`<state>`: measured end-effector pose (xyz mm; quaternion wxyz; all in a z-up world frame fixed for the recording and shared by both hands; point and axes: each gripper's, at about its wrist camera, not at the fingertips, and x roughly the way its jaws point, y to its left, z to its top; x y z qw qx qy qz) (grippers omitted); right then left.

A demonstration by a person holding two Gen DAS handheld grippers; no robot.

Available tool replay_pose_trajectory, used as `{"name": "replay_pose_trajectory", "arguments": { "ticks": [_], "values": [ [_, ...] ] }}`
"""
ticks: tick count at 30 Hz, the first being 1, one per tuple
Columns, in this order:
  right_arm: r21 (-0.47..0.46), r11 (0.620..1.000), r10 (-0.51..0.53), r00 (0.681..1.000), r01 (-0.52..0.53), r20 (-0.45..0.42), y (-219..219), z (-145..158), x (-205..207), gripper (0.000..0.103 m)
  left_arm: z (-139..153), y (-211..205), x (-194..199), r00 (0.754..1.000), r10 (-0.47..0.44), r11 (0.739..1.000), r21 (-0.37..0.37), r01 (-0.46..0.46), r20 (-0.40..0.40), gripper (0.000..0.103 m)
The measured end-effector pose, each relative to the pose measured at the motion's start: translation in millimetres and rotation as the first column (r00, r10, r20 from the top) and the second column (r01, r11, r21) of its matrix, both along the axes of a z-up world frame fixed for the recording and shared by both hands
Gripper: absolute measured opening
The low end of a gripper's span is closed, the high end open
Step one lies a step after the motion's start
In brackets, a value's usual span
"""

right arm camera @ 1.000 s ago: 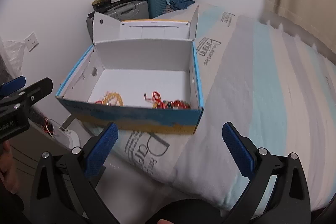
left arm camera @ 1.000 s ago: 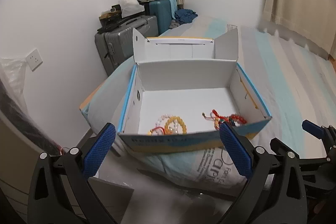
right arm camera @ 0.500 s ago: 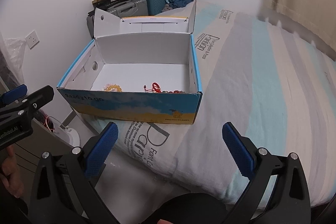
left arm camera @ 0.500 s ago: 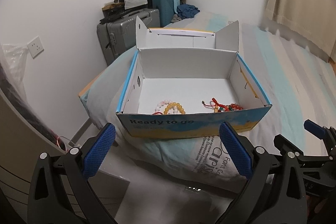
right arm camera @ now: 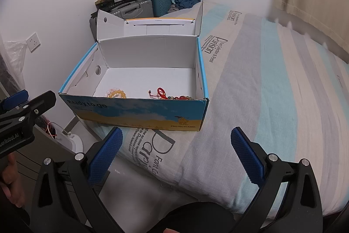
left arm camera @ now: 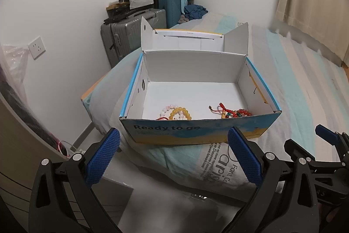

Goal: Organize jewelry

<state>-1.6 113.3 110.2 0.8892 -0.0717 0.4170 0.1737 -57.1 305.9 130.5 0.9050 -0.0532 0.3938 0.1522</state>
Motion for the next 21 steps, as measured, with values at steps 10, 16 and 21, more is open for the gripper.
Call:
{"name": "replay_pose_trajectory", "arguments": {
  "ticks": [10, 16, 21],
  "values": [
    [-0.004, 1.0, -0.001, 1.0, 0.001, -0.011, -1.4, 0.6, 5.5, 0.096, -0.8, 0.4, -0.1, 1.0, 0.001, 1.0, -0.003, -0.001, -0.006, 0.097],
    [-0.008, 1.0, 0.001, 1.0, -0.001, -0.008, -1.4, 0.6, 5.7, 0.096, -1.2, 1.0, -0.5, 1.0, 0.004, 1.0, -0.006, -0.004, -0.01, 0.097],
    [-0.009, 1.0, 0.0, 1.0, 0.0, -0.005, -0.9, 0.6, 6.1, 0.096, -1.2, 0.0, 2.1, 1.0, 0.006, 1.0, 0.007, -0.006, -0.013, 0.097]
  ]
}}
